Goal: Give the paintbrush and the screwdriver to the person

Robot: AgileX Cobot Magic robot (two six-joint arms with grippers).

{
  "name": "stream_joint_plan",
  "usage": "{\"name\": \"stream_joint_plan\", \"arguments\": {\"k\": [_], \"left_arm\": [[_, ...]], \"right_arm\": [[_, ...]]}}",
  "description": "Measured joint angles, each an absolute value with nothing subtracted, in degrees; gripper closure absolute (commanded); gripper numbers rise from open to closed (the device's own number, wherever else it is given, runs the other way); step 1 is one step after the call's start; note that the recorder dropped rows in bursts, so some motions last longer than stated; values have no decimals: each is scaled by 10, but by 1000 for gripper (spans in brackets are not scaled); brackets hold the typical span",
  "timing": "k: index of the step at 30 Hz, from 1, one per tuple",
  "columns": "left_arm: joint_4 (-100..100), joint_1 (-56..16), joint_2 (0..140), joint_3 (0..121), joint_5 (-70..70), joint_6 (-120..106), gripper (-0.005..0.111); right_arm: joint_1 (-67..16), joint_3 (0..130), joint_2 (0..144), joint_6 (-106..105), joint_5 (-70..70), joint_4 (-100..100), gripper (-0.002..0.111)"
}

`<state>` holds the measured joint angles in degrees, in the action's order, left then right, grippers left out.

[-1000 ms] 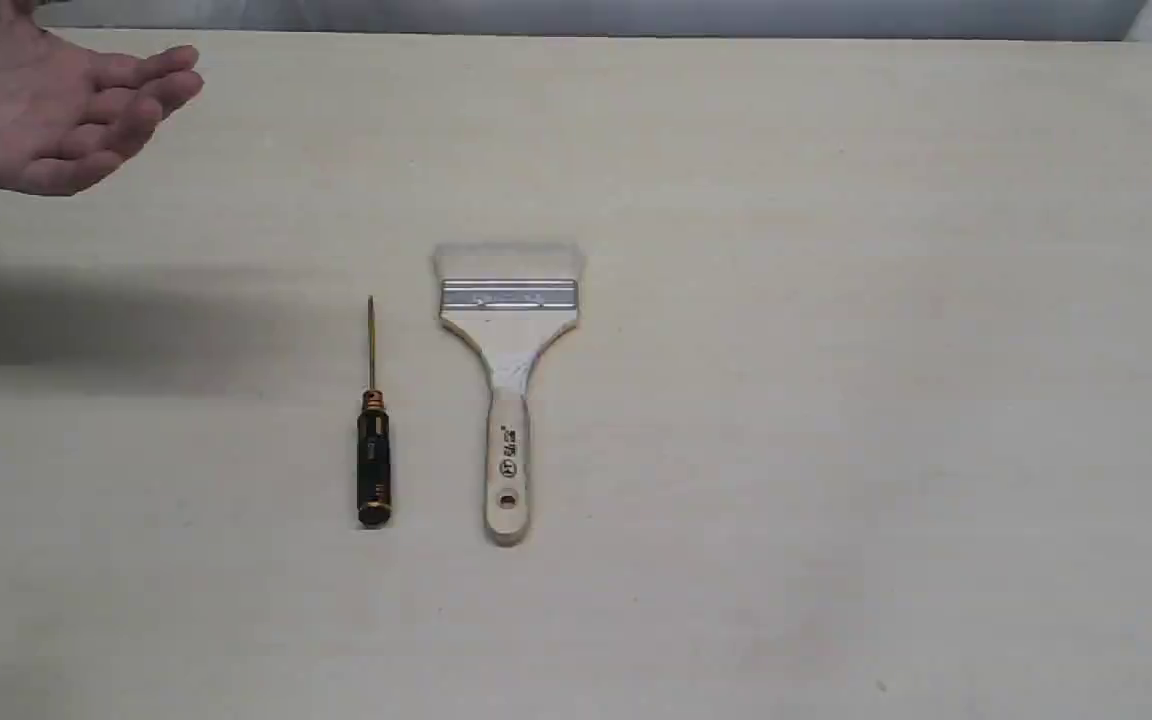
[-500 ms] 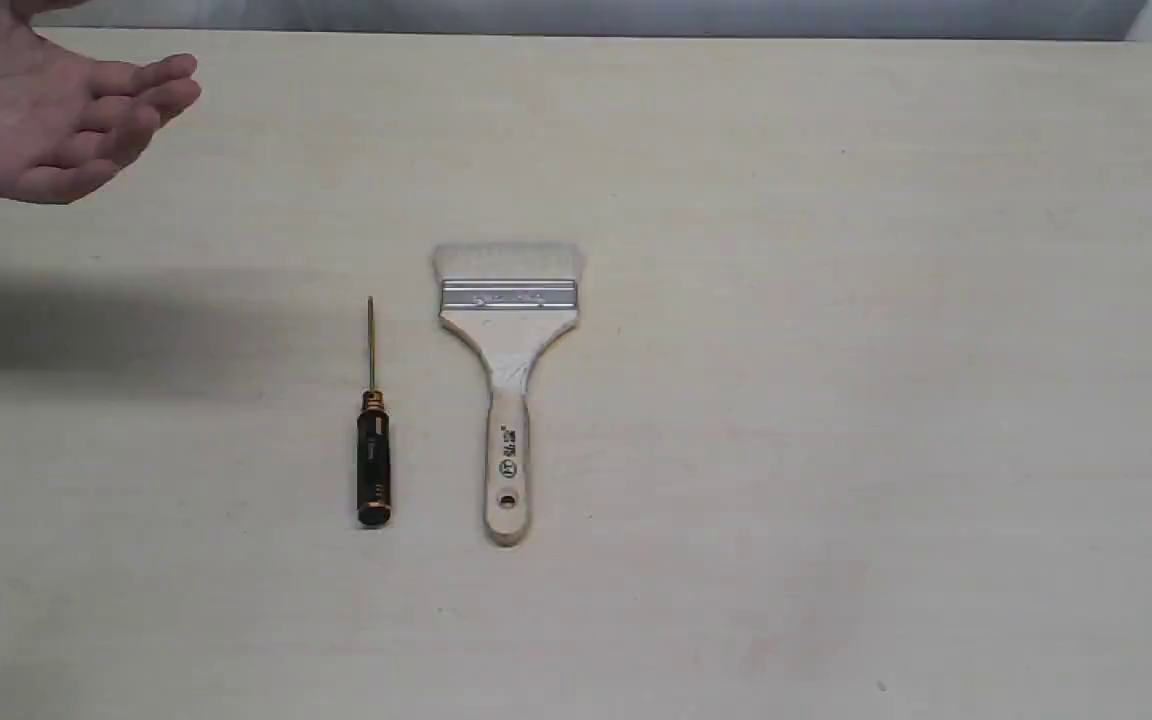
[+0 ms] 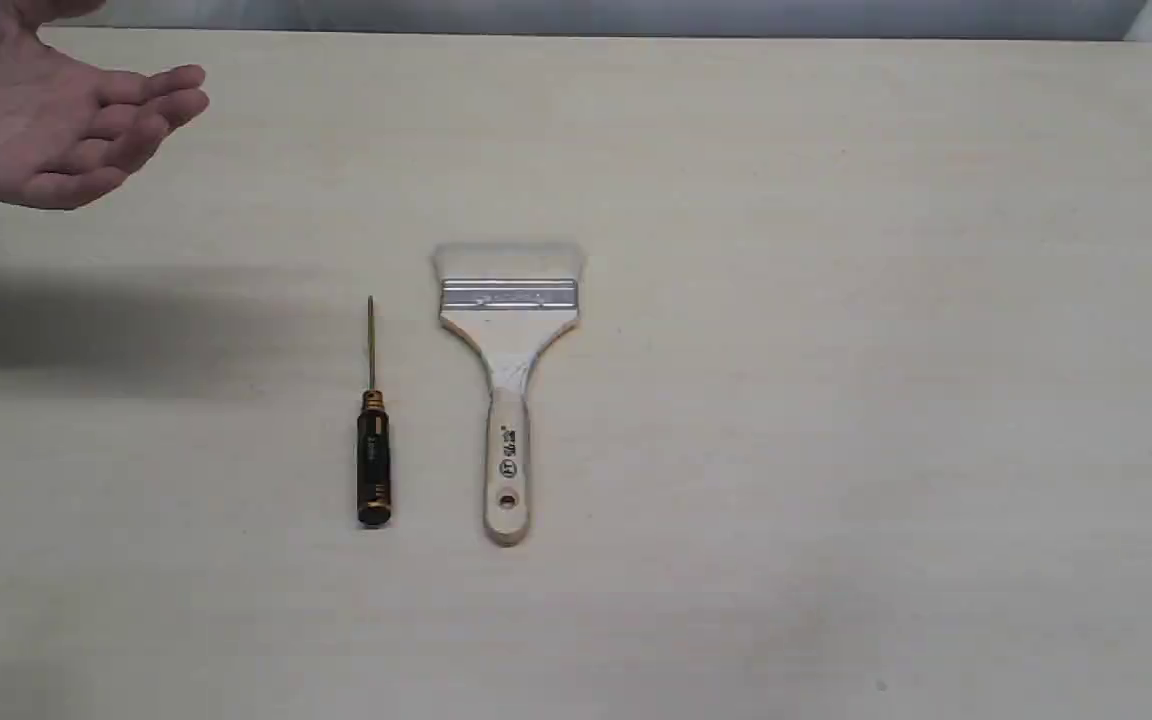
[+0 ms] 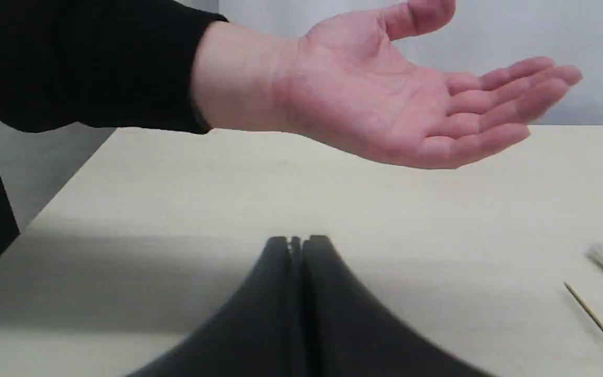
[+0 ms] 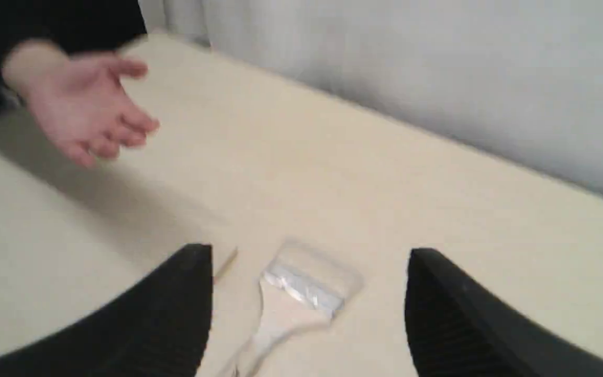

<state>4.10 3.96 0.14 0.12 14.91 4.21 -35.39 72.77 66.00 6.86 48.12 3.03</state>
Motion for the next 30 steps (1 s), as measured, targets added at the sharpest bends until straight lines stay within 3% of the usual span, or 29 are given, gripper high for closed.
{"name": "stream_joint_plan", "arguments": {"k": [5,13,30], "left_arm": [[41,40,1,1,149,42,107],[41,40,1,1,149,42,107],[41,40,1,1,149,42,107]], "right_arm": [[-360,825,815,86,590,32,55],[-366,853,1026,97,609,0,55],[-448,911,1215,225,525,51,55]]}}
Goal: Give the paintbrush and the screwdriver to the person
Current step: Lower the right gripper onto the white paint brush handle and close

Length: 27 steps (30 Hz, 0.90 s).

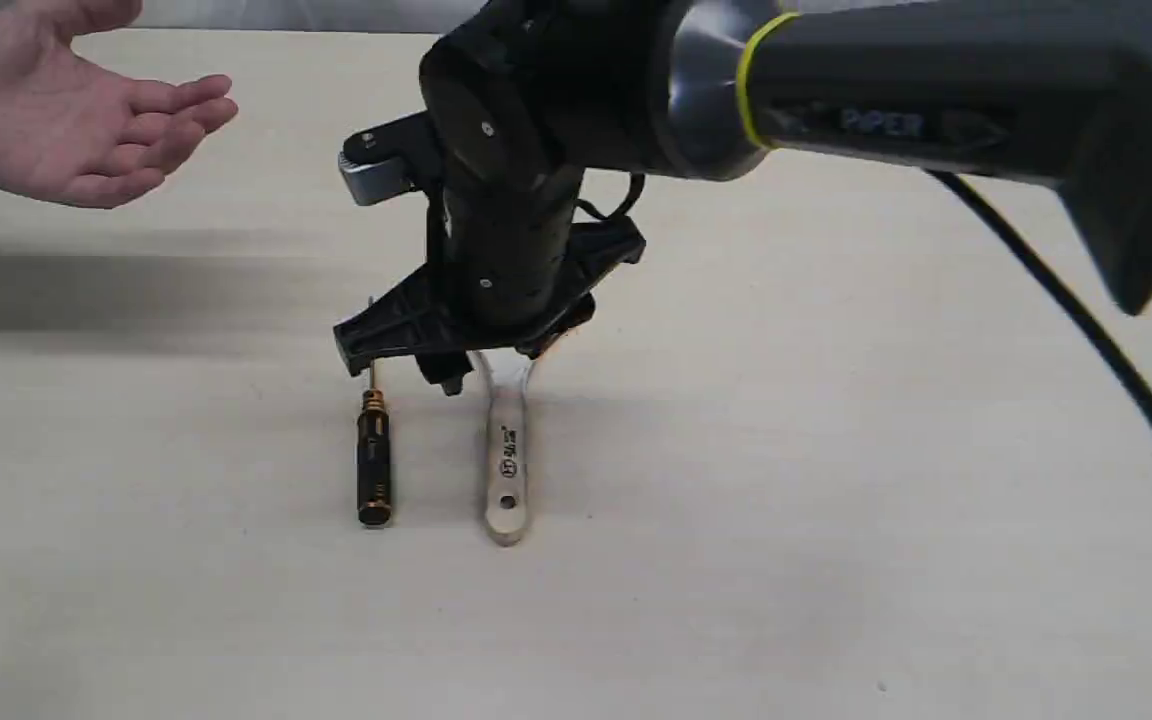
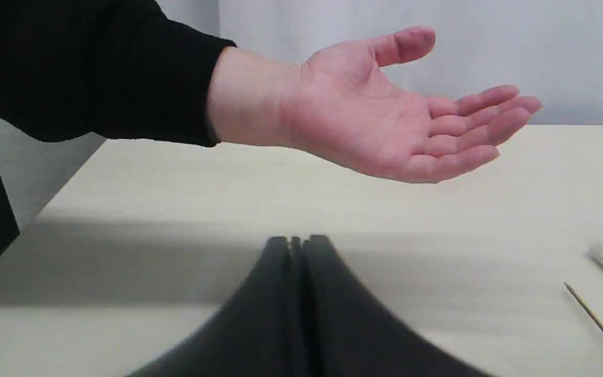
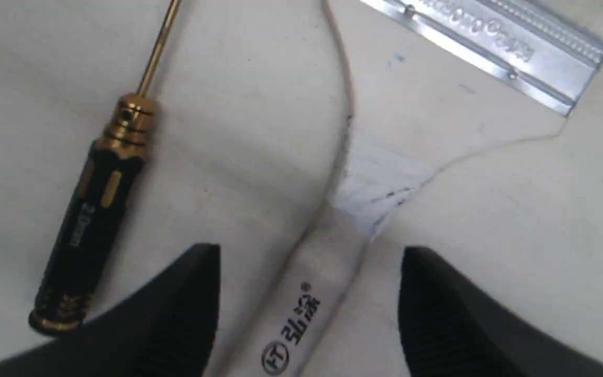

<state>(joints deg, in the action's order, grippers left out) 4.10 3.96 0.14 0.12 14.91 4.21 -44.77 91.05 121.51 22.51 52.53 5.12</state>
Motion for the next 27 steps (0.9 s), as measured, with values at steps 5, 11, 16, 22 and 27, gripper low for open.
{"name": "stream_joint_plan", "arguments": {"k": [5,11,16,22,27], "left_arm": [[41,40,1,1,149,42,107],[41,40,1,1,149,42,107],[41,40,1,1,149,42,107],[41,40,1,1,149,42,107],[41,40,1,1,149,42,107]], "right_arm": [[-448,916,1244,263,525,60,55],[-448,916,1274,300,504,63,55],[-448,920,1289,332,482,69,55],[-435,925,1297,358,465,78,55],[-430,927,1298,369,457,87,78]]}}
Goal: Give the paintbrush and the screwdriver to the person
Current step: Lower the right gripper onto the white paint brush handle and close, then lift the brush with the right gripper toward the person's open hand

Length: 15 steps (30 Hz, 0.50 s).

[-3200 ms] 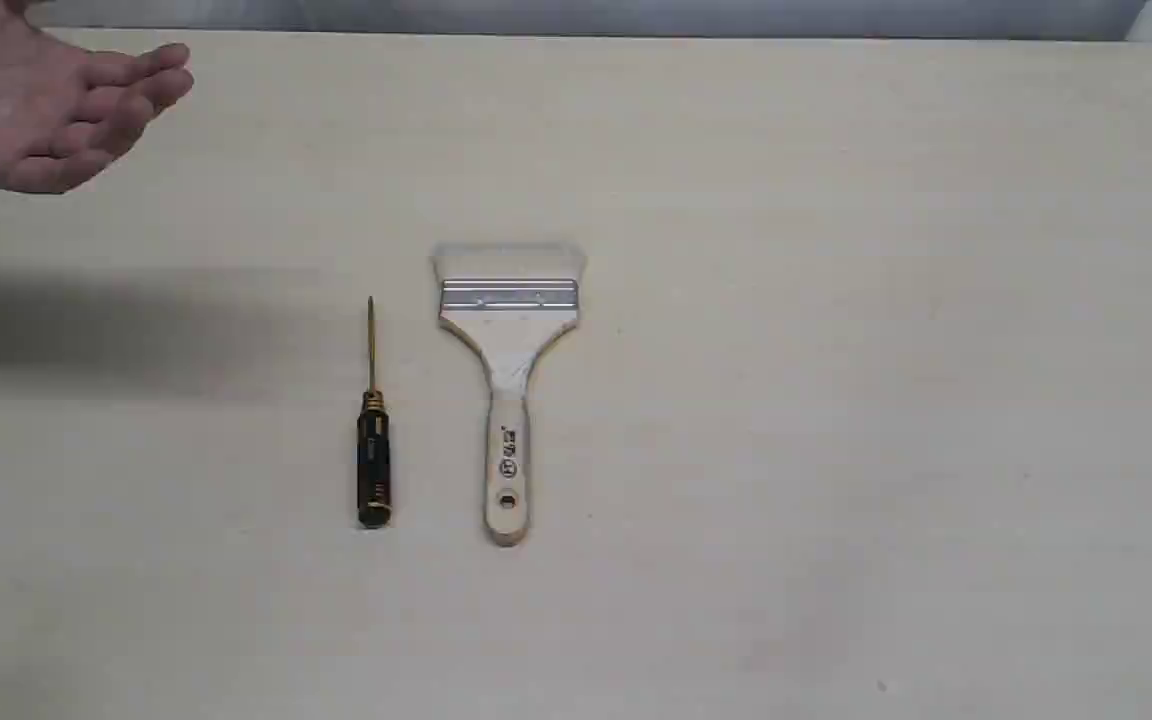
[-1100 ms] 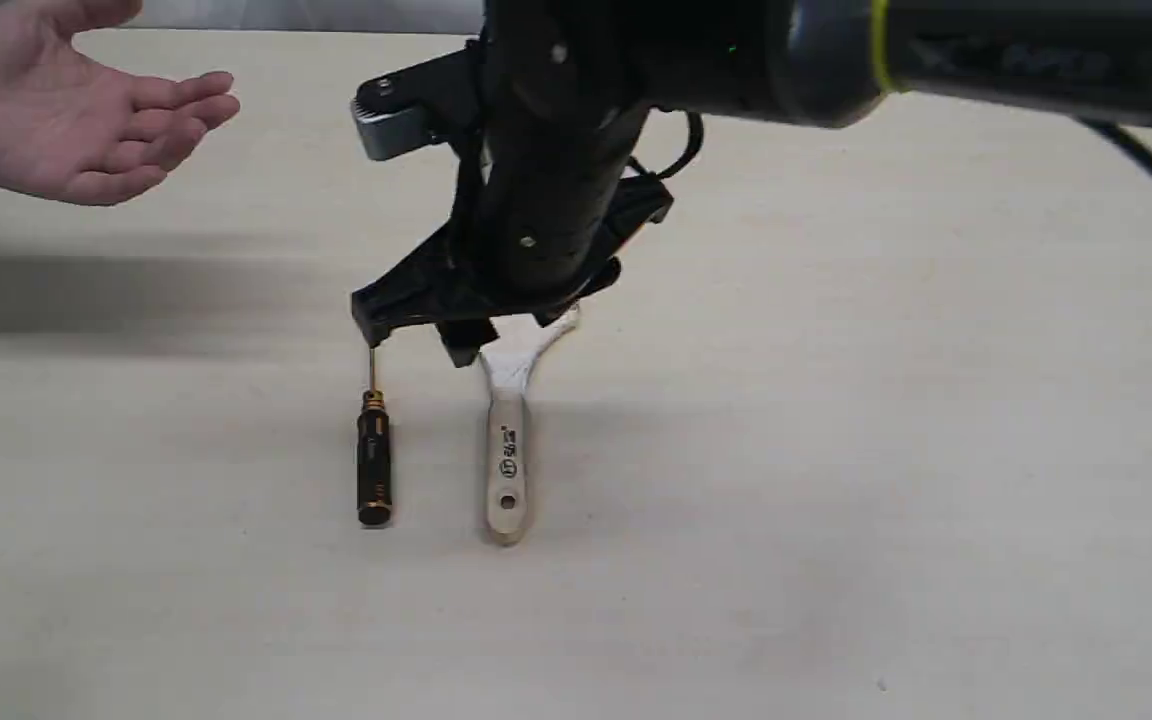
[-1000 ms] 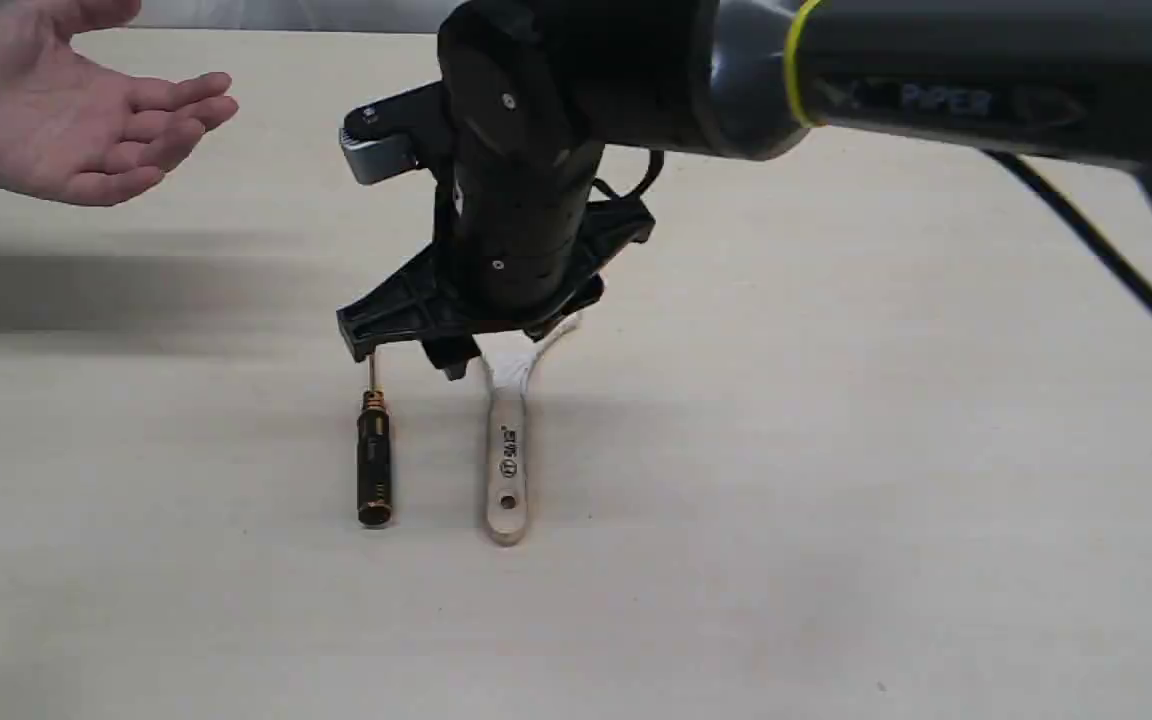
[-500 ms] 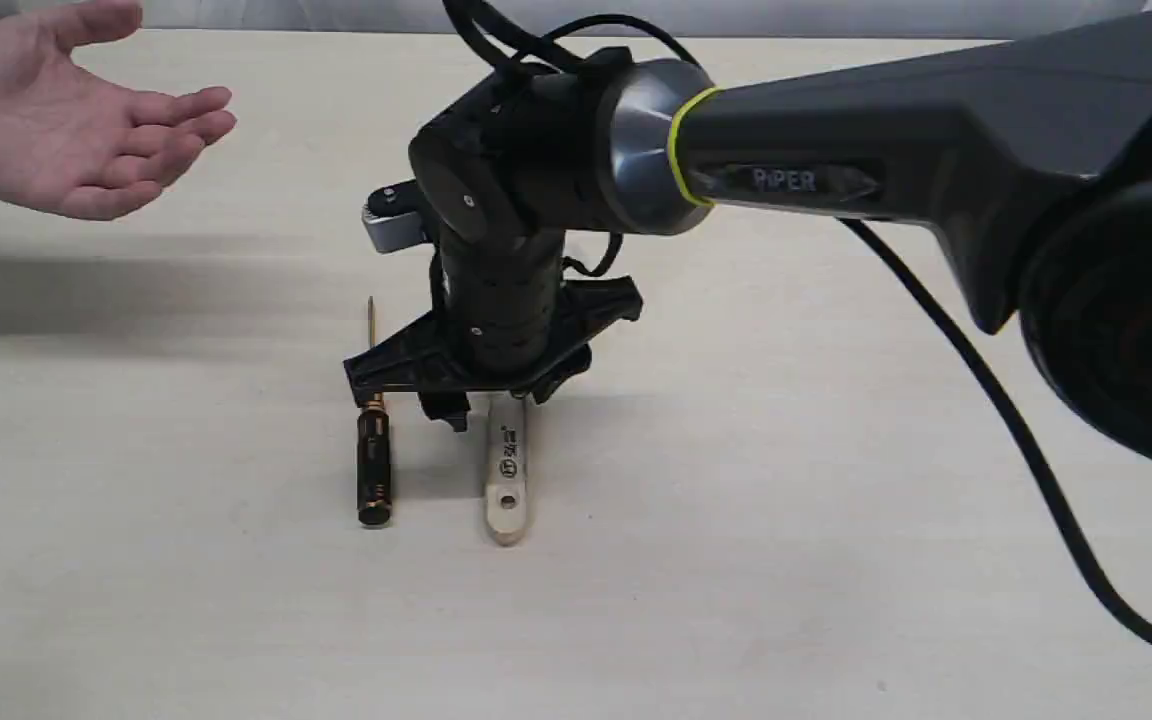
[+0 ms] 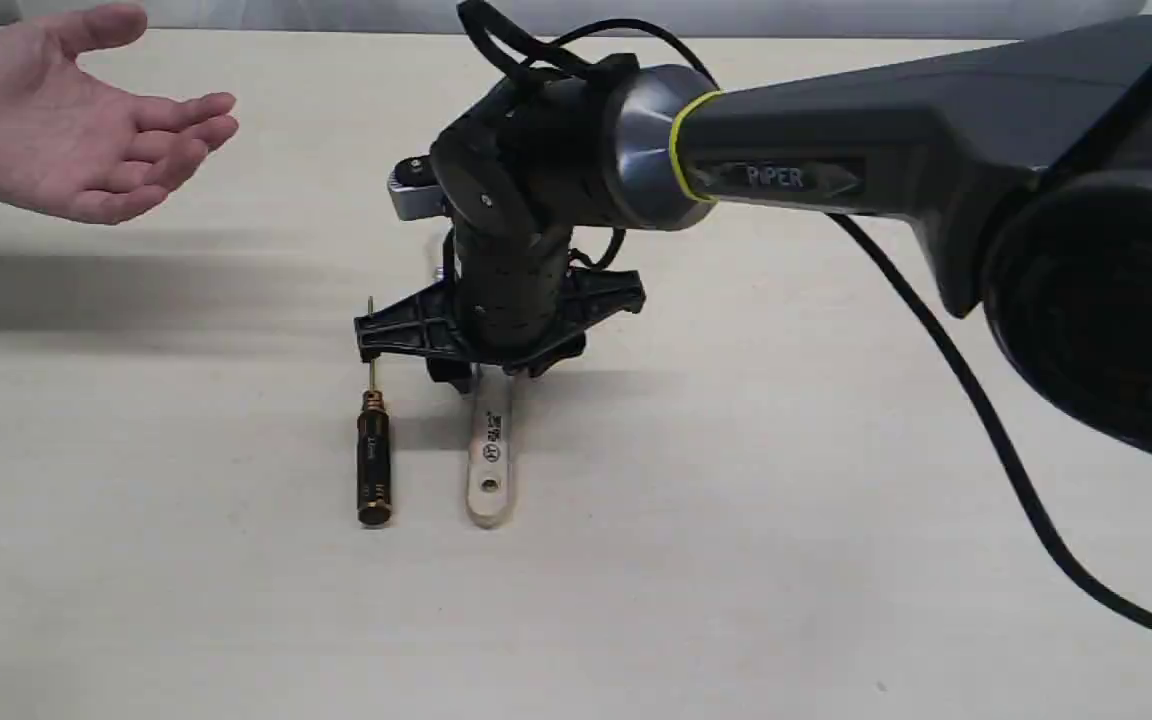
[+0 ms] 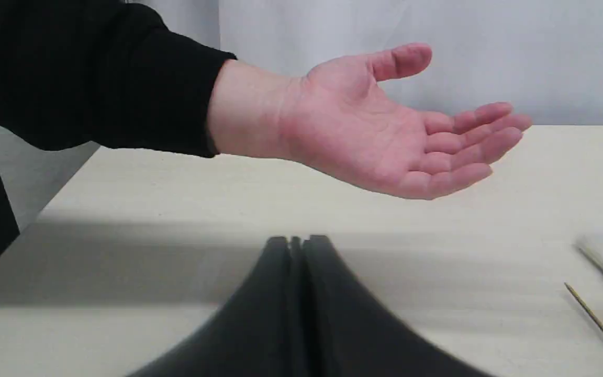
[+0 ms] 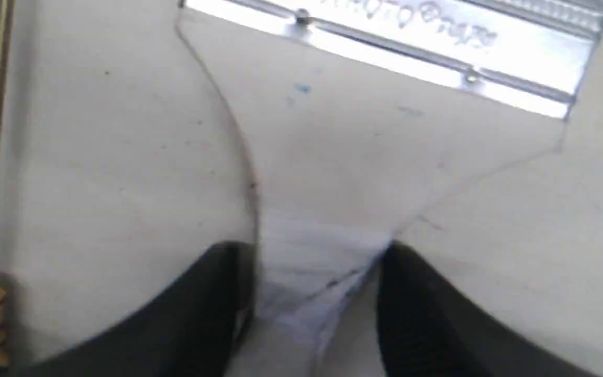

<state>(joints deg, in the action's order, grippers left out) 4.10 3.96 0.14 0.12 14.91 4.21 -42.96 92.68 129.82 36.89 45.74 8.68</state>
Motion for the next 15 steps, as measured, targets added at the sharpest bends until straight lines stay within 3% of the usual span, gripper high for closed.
{"name": "stream_joint_plan", "arguments": {"k": [2,4,15], "left_arm": [[41,40,1,1,149,42,107],[41,40,1,1,149,42,107],[41,40,1,1,149,42,107]], "right_arm": [[-428,927,1300,367,457,88,95],[-428,927,1300,365,457,93,104],[-428,919,1272,297,466,85,104]]}}
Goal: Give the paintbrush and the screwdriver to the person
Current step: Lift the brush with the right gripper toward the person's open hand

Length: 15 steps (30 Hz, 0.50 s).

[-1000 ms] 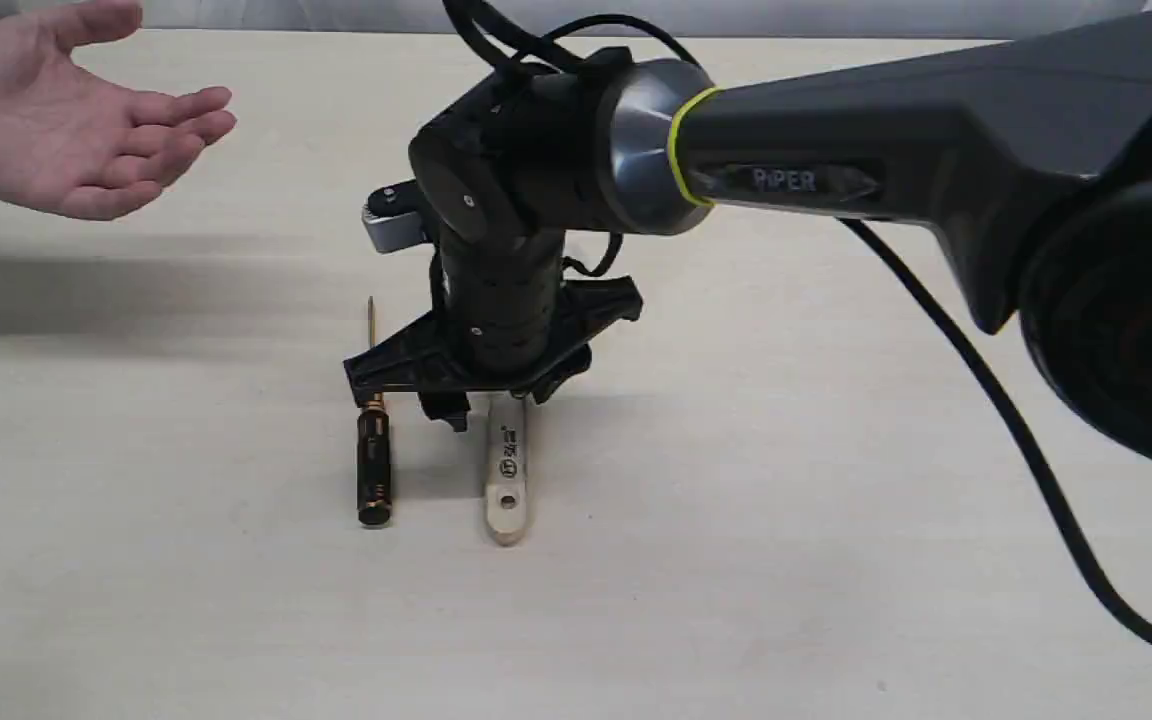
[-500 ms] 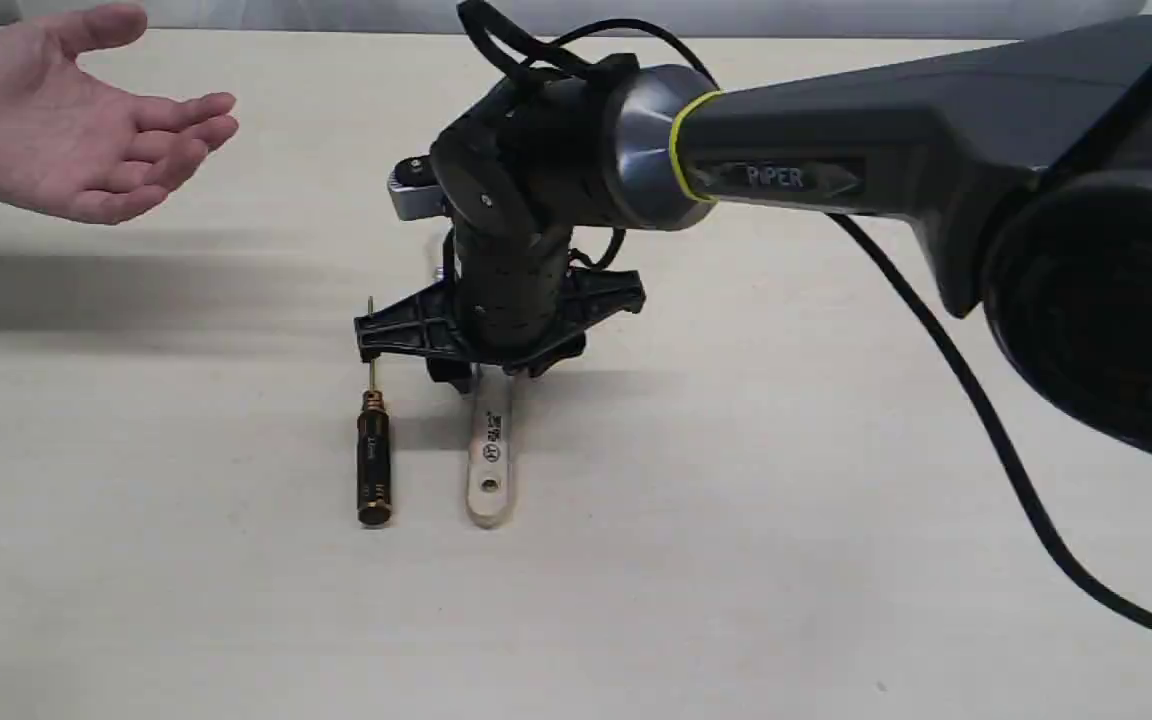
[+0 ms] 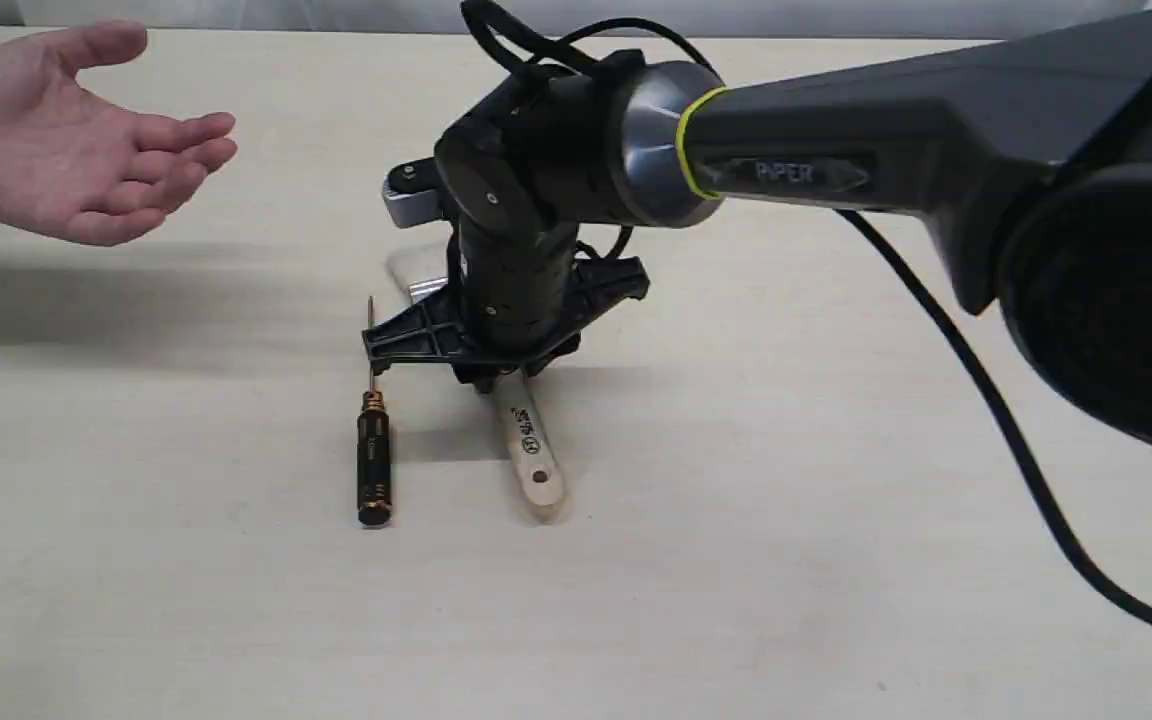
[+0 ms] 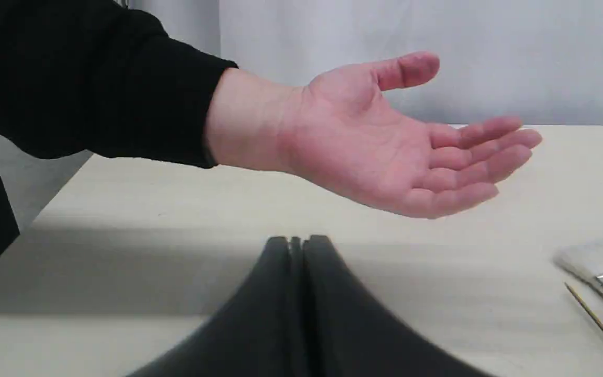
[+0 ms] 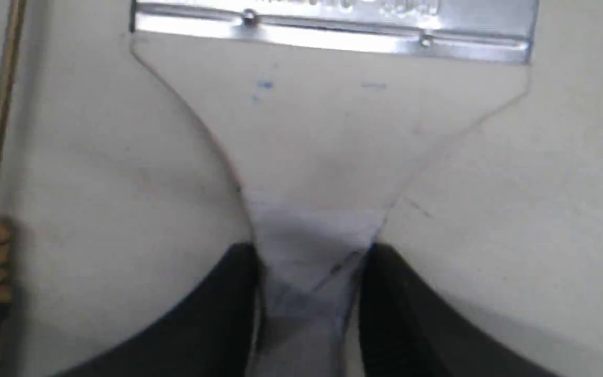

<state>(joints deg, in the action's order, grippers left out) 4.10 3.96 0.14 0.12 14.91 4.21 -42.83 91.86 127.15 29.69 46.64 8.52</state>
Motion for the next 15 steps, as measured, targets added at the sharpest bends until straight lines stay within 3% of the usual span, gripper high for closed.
{"name": "stream_joint_plan", "arguments": {"k": [9,15], "left_arm": [[41,40,1,1,149,42,107],[41,40,1,1,149,42,107]], "right_arm": [[-428,919,1073,152,394,-51,104],[-428,958,1049,25,357,-174,104]]}}
